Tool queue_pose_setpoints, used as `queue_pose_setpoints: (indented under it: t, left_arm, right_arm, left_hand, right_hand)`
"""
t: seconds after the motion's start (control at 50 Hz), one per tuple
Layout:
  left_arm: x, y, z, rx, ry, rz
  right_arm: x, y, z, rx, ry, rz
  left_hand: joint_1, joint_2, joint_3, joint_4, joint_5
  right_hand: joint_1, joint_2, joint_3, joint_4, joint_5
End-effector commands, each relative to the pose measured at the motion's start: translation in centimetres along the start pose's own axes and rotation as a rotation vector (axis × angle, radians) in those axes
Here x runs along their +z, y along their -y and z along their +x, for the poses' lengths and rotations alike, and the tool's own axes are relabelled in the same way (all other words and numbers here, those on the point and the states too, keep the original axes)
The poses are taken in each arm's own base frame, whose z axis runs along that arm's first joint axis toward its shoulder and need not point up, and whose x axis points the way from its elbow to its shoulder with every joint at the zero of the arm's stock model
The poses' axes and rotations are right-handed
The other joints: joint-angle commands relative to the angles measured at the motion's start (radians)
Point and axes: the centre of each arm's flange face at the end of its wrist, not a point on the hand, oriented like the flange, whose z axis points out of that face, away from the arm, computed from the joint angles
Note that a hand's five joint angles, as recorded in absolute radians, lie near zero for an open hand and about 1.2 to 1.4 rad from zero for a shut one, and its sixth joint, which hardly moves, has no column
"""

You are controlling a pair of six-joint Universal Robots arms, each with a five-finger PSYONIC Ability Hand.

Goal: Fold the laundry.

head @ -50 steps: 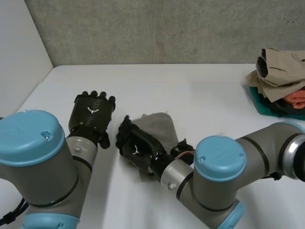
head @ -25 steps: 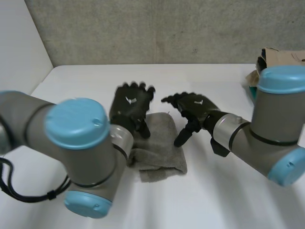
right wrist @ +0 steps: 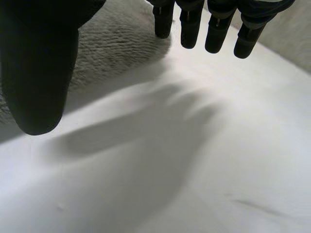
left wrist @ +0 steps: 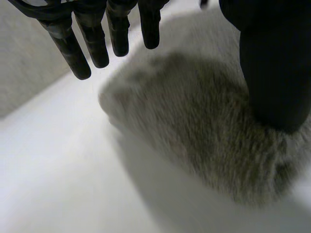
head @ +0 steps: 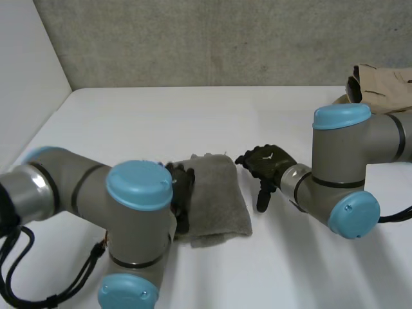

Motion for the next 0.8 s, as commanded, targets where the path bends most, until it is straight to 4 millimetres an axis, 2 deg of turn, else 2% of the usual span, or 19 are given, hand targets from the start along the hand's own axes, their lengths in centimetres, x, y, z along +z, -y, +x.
queue_pose_setpoints:
  t: [0.02,0.12,0.2,0.28,0.38,0.42,0.54,0.68,0.8]
  left_arm:
    - [-2.1,5.3,-2.0,-0.060,0.026,0.156]
    - [-3.8,8.4,-3.4,-0.091,0.008,0.256]
    - [-4.1,9.9,-4.9,-0.102,-0.031,0.314]
    - [-3.6,10.6,-6.4,-0.109,-0.067,0.343]
    - [-3.4,10.5,-6.3,-0.103,-0.134,0.340]
    - [-3.3,10.3,-6.3,-0.105,-0.140,0.330]
    - [-3.1,9.9,-6.0,-0.106,-0.151,0.315]
    - [-2.8,9.3,-5.6,-0.115,-0.164,0.296]
    - [-2.7,9.3,-5.5,-0.114,-0.166,0.297]
  right_arm:
    - [-1.6,2.2,-0.8,-0.082,-0.042,0.111]
    - [-3.9,3.5,-1.8,-0.117,-0.067,0.233]
    - [-6.0,3.1,-3.5,-0.144,-0.059,0.316]
    - [-7.6,1.7,-5.6,-0.163,-0.026,0.365]
    - [-8.3,-1.3,-8.2,-0.182,0.040,0.374]
    - [-8.2,-1.8,-8.6,-0.191,0.050,0.379]
    - [-6.0,-4.5,-9.7,-0.254,0.055,0.367]
    - [-3.8,-4.8,-9.7,-0.325,0.031,0.395]
    - [-2.7,-4.7,-9.8,-0.333,0.042,0.409]
  left_hand:
    - [-0.003,-0.033,-0.039,-0.025,-0.028]
    - [-0.003,-0.033,-0.040,-0.025,-0.028]
    - [0.000,-0.031,-0.037,-0.022,-0.025]
    - [0.009,-0.022,-0.028,-0.013,-0.016]
    - [0.015,-0.016,-0.022,-0.007,-0.011]
    - [0.015,-0.016,-0.022,-0.007,-0.011]
    - [0.009,-0.022,-0.028,-0.013,-0.016]
    - [0.009,-0.022,-0.028,-0.013,-0.016]
    - [0.009,-0.022,-0.028,-0.013,-0.016]
  right_hand:
    - [0.043,0.059,0.061,0.053,0.049]
    - [0.002,0.018,0.020,0.012,0.008]
    - [-0.013,0.003,0.005,-0.003,-0.007]
    - [-0.013,0.003,0.005,-0.003,-0.007]
    - [-0.004,0.012,0.014,0.006,0.002]
    - [-0.004,0.012,0.014,0.006,0.002]
    - [0.013,0.030,0.031,0.023,0.019]
    - [0.101,0.117,0.119,0.111,0.107]
    - [0.210,0.226,0.228,0.220,0.216]
